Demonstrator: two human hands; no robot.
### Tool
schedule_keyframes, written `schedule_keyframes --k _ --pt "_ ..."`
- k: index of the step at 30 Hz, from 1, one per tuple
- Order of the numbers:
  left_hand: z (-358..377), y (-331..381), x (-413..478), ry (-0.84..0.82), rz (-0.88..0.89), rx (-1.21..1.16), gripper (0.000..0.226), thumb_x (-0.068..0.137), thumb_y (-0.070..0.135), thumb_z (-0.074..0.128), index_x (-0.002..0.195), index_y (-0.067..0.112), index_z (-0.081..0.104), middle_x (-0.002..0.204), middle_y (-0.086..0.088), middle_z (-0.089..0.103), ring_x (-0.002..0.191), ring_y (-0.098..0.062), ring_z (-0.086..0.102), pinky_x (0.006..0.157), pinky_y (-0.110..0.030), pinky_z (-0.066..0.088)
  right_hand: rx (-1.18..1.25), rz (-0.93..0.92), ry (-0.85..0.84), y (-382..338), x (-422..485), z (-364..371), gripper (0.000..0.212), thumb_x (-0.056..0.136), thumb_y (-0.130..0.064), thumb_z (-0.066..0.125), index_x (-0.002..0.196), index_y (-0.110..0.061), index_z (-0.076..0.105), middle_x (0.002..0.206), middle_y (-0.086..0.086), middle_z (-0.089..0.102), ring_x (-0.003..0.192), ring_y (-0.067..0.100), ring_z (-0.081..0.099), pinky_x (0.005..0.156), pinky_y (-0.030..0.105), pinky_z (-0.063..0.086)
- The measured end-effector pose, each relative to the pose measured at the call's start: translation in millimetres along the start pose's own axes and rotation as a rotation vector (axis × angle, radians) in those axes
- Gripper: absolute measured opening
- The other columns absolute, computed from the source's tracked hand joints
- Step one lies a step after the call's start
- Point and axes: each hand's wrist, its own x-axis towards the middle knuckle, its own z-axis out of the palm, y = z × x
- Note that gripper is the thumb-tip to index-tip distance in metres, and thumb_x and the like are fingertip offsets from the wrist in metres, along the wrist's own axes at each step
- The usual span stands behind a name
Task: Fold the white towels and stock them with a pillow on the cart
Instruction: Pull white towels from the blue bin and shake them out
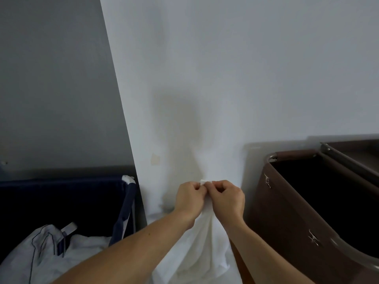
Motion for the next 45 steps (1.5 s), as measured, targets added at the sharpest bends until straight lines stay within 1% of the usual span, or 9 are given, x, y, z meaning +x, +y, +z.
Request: schedule_keyframes --k 9,14,18,22,26,31,36,42,45 --pt "-1.0 -1.2 -12.2 0.006 0.241 0.358 0.048 0.105 0.030 0.034 0.075 0.006 0.062 0.061 0.004 0.056 0.055 -0.008 0.048 0.051 -0.018 0.036 -0.205 -0.144 -0.142 -7.2 -4.7 -1.5 0.042 0.100 -0.037 0.044 0.069 -0.021 0.065 0.089 -0.009 0.064 0.079 0.008 0.060 0.071 0.025 0.046" --pt "-20.5 4.8 -0.5 -0.036 0.335 0.376 0.045 0.096 0.036 0.054 0.054 0.020 0.056 0.047 0.006 0.049 0.048 -0.005 0.047 0.049 -0.019 0.034 0.105 -0.095 -0.226 -4.8 -1.2 -1.3 0.033 0.096 -0.045 0.050 0.070 -0.032 0.066 0.092 -0.013 0.064 0.084 0.010 0.064 0.082 0.038 0.054" --pt "-32.5 18.4 16.9 0.060 0.369 0.381 0.042 0.092 0.034 0.060 0.062 0.006 0.054 0.053 0.004 0.046 0.051 -0.011 0.040 0.048 -0.021 0.029 0.324 -0.151 -0.281 -15.8 10.5 -6.4 0.026 0.097 -0.031 0.057 0.076 -0.034 0.072 0.093 -0.005 0.067 0.086 0.017 0.068 0.076 0.039 0.057" --pt "-51.0 54.5 29.7 0.100 0.417 0.249 0.032 0.092 0.024 0.057 0.072 -0.001 0.058 0.062 -0.004 0.050 0.058 -0.016 0.044 0.058 -0.032 0.037 0.099 -0.418 -0.234 -25.3 29.7 -18.2 0.029 0.092 -0.017 0.063 0.103 -0.043 0.070 0.108 -0.019 0.057 0.100 0.002 0.057 0.082 0.020 0.046" --pt "-78.1 117.2 28.0 0.083 0.449 -0.189 0.020 0.093 0.014 0.052 0.075 0.013 0.062 0.071 0.002 0.057 0.069 -0.014 0.052 0.060 -0.027 0.042 -0.053 -0.401 -0.232 -22.2 55.5 -36.0 0.066 0.084 -0.026 0.076 0.140 -0.039 0.044 0.138 -0.018 0.043 0.121 0.002 0.043 0.102 0.024 0.036" --pt "-130.1 193.9 41.4 0.016 0.485 -0.868 0.025 0.080 0.016 0.050 0.060 0.019 0.036 0.065 0.001 0.036 0.058 -0.015 0.042 0.056 -0.028 0.041 -0.232 -0.469 -0.141 -45.0 74.2 -57.1 0.059 0.079 -0.037 0.080 0.129 -0.022 0.054 0.115 -0.017 0.047 0.107 0.008 0.045 0.094 0.029 0.036" --pt "-126.8 160.5 67.0 0.273 0.277 -0.663 0.028 0.075 0.020 0.049 0.055 0.021 0.031 0.057 0.004 0.031 0.057 -0.015 0.033 0.051 -0.028 0.030 -0.359 -0.585 0.047 -45.0 80.9 -62.9 0.033 0.071 -0.027 0.086 0.076 -0.022 0.053 0.084 -0.009 0.055 0.091 0.021 0.051 0.082 0.034 0.035" --pt "-125.5 82.1 76.6 0.342 0.109 -0.259 0.031 0.088 0.009 0.036 0.063 0.022 0.023 0.061 0.002 0.023 0.058 -0.012 0.020 0.050 -0.030 0.021 -0.591 -0.383 -0.542 25.9 76.5 -85.9 0.038 0.082 -0.042 0.078 0.108 -0.022 0.060 0.110 -0.024 0.046 0.112 0.008 0.045 0.093 0.021 0.038" --pt "-117.9 74.9 69.7 0.306 0.194 -0.092 0.030 0.095 0.007 0.032 0.066 0.016 0.029 0.066 -0.001 0.030 0.058 -0.013 0.026 0.035 -0.016 0.028 -0.810 -0.491 -0.639 57.3 64.4 -81.5 0.028 0.091 -0.047 0.064 0.114 -0.031 0.062 0.148 -0.018 0.031 0.140 0.010 0.025 0.116 0.035 0.027"
